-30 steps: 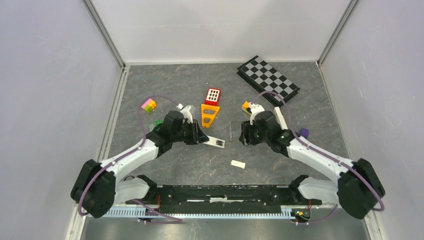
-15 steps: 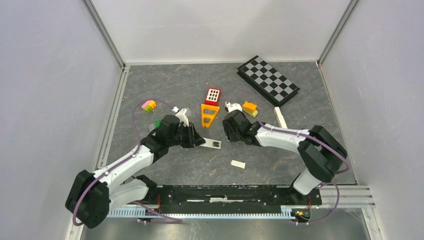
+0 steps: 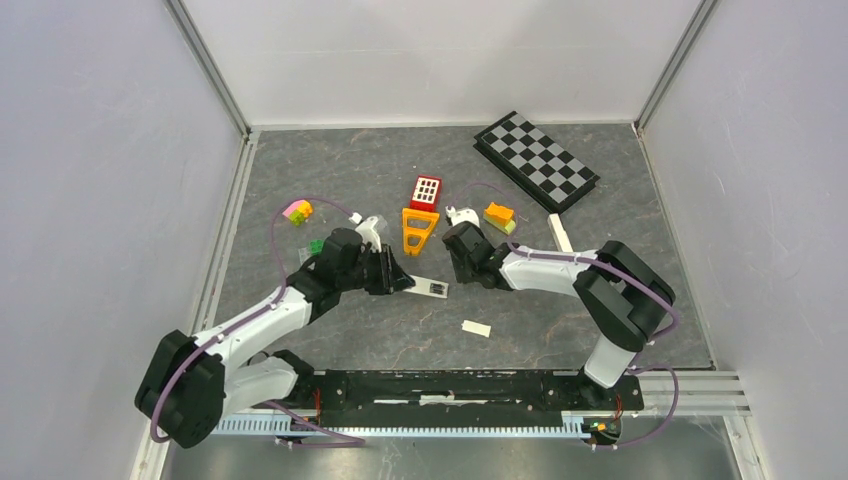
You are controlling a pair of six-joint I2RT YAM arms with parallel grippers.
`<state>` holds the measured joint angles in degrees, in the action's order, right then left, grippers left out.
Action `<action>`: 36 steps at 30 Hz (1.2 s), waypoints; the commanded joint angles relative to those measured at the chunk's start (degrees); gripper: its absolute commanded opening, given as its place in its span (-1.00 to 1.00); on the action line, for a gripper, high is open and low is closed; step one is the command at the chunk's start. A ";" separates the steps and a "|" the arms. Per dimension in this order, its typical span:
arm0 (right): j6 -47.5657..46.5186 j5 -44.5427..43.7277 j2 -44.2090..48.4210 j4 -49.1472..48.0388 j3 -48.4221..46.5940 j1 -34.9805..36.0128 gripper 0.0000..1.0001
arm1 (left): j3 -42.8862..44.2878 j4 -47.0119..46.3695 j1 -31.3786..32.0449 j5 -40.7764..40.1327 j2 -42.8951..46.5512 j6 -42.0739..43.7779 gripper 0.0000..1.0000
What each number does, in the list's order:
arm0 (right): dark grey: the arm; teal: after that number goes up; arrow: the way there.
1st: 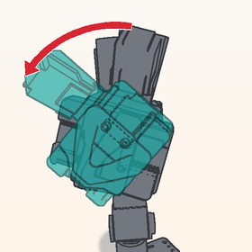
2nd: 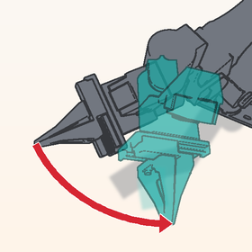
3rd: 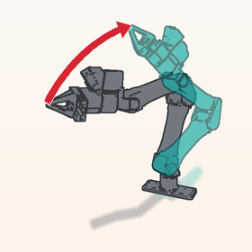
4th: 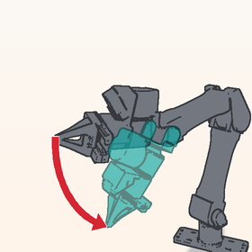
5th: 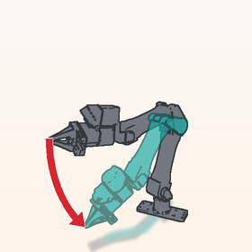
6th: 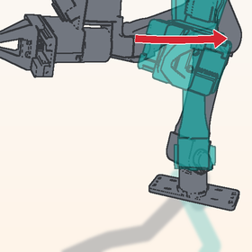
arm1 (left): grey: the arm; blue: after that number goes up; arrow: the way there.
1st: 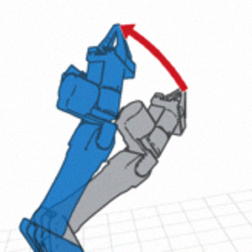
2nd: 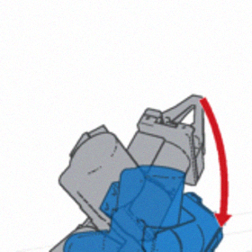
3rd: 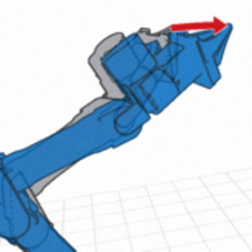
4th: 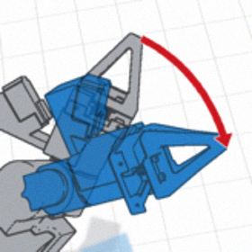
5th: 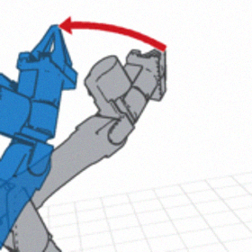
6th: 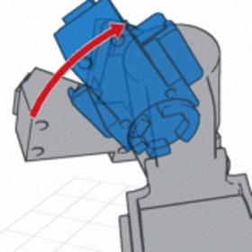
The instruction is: Unload the batteries from the remote control
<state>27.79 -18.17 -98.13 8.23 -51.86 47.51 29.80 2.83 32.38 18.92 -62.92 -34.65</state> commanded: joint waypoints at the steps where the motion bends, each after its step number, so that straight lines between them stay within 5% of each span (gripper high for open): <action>1: -1.18 -1.45 -0.83 -0.03 0.00 -0.10 -0.66 | -0.32 -0.28 0.14 1.29 -1.89 2.19 -0.96; 4: -1.92 -1.99 1.61 -0.37 2.14 -1.34 -1.00 | -0.42 -1.76 0.14 2.65 -3.25 1.91 -0.96; 12: -10.64 -0.31 18.16 -3.19 11.06 -2.97 -1.00 | -2.66 -15.94 0.27 8.74 -10.95 -5.34 -0.96; 20: -16.88 8.79 33.37 -3.13 17.91 -4.00 -1.00 | -2.21 -26.60 2.51 6.08 -20.90 -14.78 -0.81; 23: -19.89 11.86 37.82 -3.21 19.86 -4.09 -1.00 | -3.35 -28.57 3.30 4.89 -23.25 -15.60 -0.46; 27: -25.29 15.07 41.22 -2.96 21.93 -4.13 -1.00 | -3.26 -24.82 3.35 2.98 -22.75 -13.31 0.40; 32: -29.65 22.38 47.08 -2.87 23.44 -4.48 -1.00 | 0.70 -9.46 3.21 -2.71 -15.66 -4.17 0.91; 36: -33.27 30.63 49.82 -0.72 23.32 -5.68 -1.00 | 4.70 -1.00 2.93 -4.43 -8.42 3.17 0.99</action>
<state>0.21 2.70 -50.83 7.42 -28.23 42.87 29.71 -9.23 35.48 18.90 -77.87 -41.89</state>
